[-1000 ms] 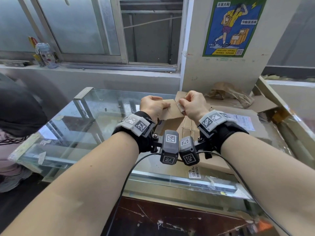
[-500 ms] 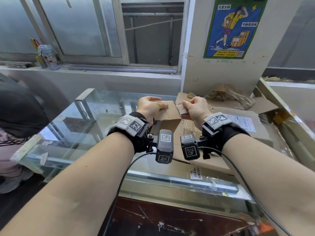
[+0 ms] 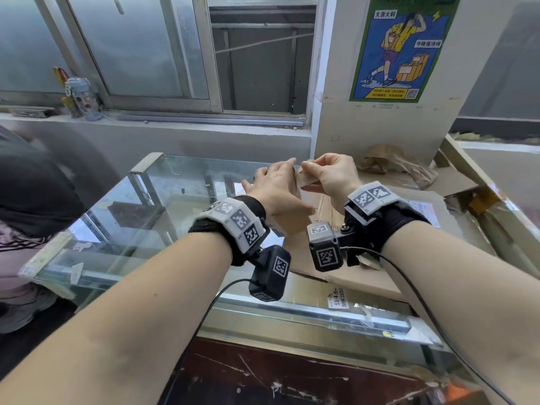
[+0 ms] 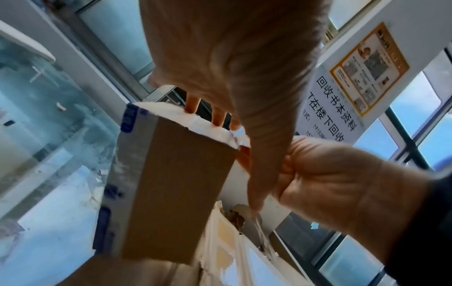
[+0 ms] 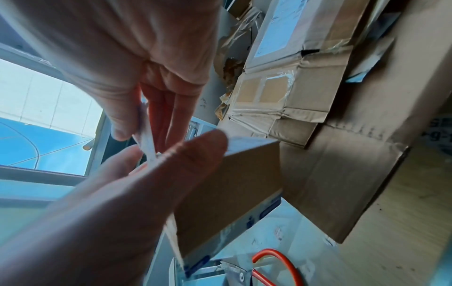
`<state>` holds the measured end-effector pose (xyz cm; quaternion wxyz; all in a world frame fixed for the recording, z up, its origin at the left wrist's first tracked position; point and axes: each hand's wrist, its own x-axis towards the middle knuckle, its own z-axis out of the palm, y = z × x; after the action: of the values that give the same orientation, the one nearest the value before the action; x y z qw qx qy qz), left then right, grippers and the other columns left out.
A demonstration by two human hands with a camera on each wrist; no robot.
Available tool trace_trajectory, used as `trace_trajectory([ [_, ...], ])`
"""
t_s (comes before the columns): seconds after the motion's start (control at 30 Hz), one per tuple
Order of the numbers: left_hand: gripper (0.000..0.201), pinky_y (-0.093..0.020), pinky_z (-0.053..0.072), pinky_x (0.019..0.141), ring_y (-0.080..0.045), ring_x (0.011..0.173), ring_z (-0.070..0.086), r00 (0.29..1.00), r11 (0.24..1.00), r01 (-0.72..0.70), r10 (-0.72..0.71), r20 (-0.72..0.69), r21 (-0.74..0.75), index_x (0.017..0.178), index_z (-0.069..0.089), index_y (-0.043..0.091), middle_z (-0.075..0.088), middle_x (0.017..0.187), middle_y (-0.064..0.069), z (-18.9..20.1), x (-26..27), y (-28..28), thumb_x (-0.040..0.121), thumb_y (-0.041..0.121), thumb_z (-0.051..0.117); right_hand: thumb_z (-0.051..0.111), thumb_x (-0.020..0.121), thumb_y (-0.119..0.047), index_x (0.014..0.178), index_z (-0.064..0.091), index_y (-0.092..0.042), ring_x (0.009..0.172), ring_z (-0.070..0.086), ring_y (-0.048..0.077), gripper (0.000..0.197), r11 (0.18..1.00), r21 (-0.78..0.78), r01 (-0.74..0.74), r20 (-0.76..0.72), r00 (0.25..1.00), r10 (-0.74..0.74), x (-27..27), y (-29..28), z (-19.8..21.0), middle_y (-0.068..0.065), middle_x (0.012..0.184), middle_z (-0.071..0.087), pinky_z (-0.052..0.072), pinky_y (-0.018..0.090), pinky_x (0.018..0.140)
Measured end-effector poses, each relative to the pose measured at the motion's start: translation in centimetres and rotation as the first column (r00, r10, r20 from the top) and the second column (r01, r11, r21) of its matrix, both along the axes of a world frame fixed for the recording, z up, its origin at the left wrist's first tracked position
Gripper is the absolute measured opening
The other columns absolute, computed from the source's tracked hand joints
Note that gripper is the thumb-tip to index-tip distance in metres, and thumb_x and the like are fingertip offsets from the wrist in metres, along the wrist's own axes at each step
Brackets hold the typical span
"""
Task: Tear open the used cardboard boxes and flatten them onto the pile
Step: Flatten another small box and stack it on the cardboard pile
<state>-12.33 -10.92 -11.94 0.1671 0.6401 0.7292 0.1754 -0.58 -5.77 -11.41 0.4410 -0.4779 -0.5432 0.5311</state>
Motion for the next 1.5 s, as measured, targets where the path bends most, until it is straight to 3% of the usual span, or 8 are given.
trace_trajectory([
  [0.07,0.113,-0.058,0.019,0.112,-0.030,0.141,0.016,1.000,1.000,-0.004,0.004,0.022,-0.023,0.151,0.010,0.033,0.026,0.152,0.001,-0.5,-0.3,0.1,0.063,0.052,0.079,0.072,0.081,-0.006,0.072,0.059,-0.004,0.071,0.066,0.028,0.016,0.998,0.020,-0.068,0.007,0.998,0.067,-0.2,-0.4,0.2,0.021,0.081,0.066,0.059,0.041,0.073],
  [0.27,0.089,-0.037,0.035,0.106,-0.021,0.124,0.033,0.978,0.994,-0.021,-0.001,0.206,0.107,0.134,0.040,0.033,0.046,0.127,0.002,-1.9,-1.3,0.2,0.058,0.041,0.085,0.079,0.074,-0.020,0.068,0.061,-0.008,0.077,0.068,0.027,0.023,0.987,0.070,-0.145,0.138,0.981,0.135,-0.3,-0.7,0.6,0.016,0.078,0.069,0.058,0.043,0.080],
  [0.63,0.079,-0.040,0.047,0.098,-0.018,0.118,0.045,0.919,0.993,-0.068,0.025,0.394,0.094,0.112,0.044,0.043,0.052,0.115,0.006,-2.8,-2.4,0.5,0.041,0.043,0.078,0.060,0.092,-0.012,0.073,0.052,-0.008,0.077,0.067,0.027,0.020,0.984,0.041,-0.174,0.107,0.980,0.169,-0.3,-0.9,0.2,0.017,0.083,0.064,0.058,0.043,0.076],
  [0.87,0.069,-0.029,0.043,0.100,-0.017,0.115,0.044,0.901,0.937,-0.232,0.105,0.420,0.262,0.120,0.045,0.035,0.050,0.112,0.008,-2.9,-0.8,0.6,0.059,0.041,0.077,0.065,0.089,-0.017,0.065,0.053,-0.014,0.072,0.065,0.023,0.027,0.991,0.131,-0.008,0.093,0.996,-0.005,-1.1,-1.1,0.4,0.010,0.074,0.064,0.057,0.044,0.076],
  [0.97,0.096,-0.027,0.041,0.101,-0.016,0.119,0.045,0.851,0.940,-0.271,0.132,0.509,0.209,0.132,0.039,0.027,0.049,0.120,0.007,-2.5,-0.3,0.8,0.048,0.046,0.081,0.063,0.090,-0.025,0.066,0.051,-0.018,0.082,0.067,0.028,0.028,0.960,0.276,-0.036,0.284,0.958,-0.046,-1.3,-1.0,0.9,0.013,0.083,0.068,0.055,0.050,0.078],
  [1.13,0.071,-0.018,0.047,0.076,-0.006,0.093,0.058,0.828,0.965,-0.204,0.082,0.555,0.163,0.112,0.049,0.029,0.059,0.104,0.008,-2.5,-0.9,0.6,0.053,0.038,0.088,0.057,0.093,-0.031,0.068,0.048,-0.022,0.084,0.066,0.033,0.028,0.937,0.344,-0.061,0.392,0.916,-0.084,-0.8,-0.9,0.5,0.013,0.085,0.067,0.055,0.053,0.075],
  [1.37,0.071,-0.026,0.054,0.080,-0.011,0.087,0.060,0.752,0.978,-0.147,0.012,0.660,0.150,0.116,0.052,0.024,0.063,0.103,0.001,-3.3,-1.9,0.6,0.056,0.027,0.089,0.056,0.095,-0.024,0.072,0.051,-0.014,0.082,0.069,0.030,0.025,0.974,0.212,-0.075,0.266,0.964,0.017,0.1,-1.1,0.7,0.018,0.089,0.067,0.059,0.047,0.072],
  [1.5,0.093,-0.029,0.055,0.080,-0.014,0.089,0.061,0.652,0.977,-0.149,-0.018,0.758,0.151,0.120,0.051,0.019,0.064,0.109,-0.004,-3.4,-2.0,0.7,0.037,0.036,0.090,0.059,0.093,-0.023,0.069,0.052,-0.014,0.088,0.068,0.039,0.026,0.995,0.091,0.038,0.109,0.993,-0.048,0.5,-0.1,0.5,0.024,0.090,0.067,0.056,0.055,0.077],
])
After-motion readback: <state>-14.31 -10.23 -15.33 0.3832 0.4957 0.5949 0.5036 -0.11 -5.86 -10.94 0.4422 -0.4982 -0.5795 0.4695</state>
